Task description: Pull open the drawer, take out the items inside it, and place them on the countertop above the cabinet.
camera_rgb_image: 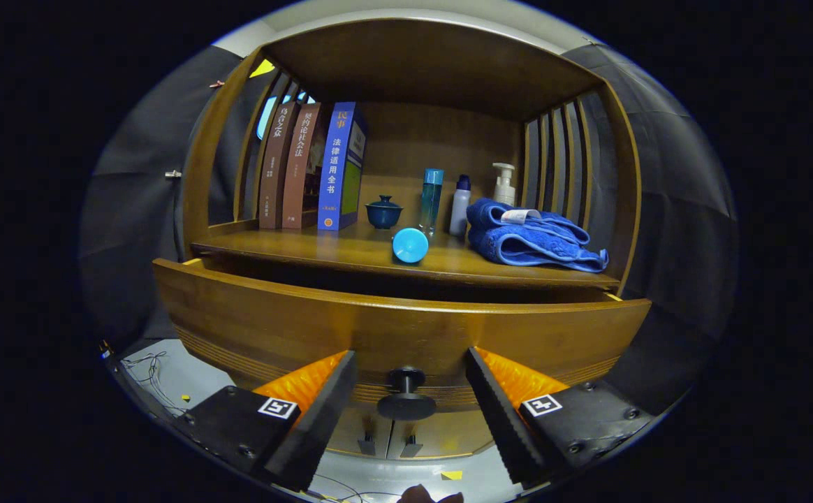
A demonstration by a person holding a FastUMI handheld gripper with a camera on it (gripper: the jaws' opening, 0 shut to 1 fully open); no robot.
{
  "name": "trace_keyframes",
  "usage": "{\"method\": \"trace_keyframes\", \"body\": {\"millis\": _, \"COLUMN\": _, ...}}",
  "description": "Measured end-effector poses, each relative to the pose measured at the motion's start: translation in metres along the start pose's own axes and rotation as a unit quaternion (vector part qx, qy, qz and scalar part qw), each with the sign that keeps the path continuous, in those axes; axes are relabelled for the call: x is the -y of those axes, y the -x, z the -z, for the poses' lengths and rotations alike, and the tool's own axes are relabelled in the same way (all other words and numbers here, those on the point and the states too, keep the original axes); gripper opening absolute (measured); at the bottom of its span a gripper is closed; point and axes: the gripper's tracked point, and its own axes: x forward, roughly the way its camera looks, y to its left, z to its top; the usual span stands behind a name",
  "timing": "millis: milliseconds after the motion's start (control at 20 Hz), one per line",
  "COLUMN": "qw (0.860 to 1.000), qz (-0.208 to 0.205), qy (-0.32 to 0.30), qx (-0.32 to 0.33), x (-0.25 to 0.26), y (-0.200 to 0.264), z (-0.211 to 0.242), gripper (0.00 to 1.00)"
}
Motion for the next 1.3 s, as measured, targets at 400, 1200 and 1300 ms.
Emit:
{"method": "trace_keyframes", "body": {"millis": 400, "qw": 1.0, "qz": 0.005, "qy": -0.001, "qx": -0.008, "x": -0.001, "y": -0.035, "z": -0.005, "gripper": 1.0}}
{"method": "trace_keyframes", "body": {"millis": 1200, "qw": 0.993, "qz": -0.049, "qy": -0.048, "qx": 0.097, "x": 0.009, "y": 0.141, "z": -0.155, "gripper": 0.99}}
{"method": "trace_keyframes", "body": {"millis": 1300, "qw": 0.992, "qz": -0.045, "qy": -0.035, "qx": 0.109, "x": 0.014, "y": 0.161, "z": -0.165, "gripper": 0.99}}
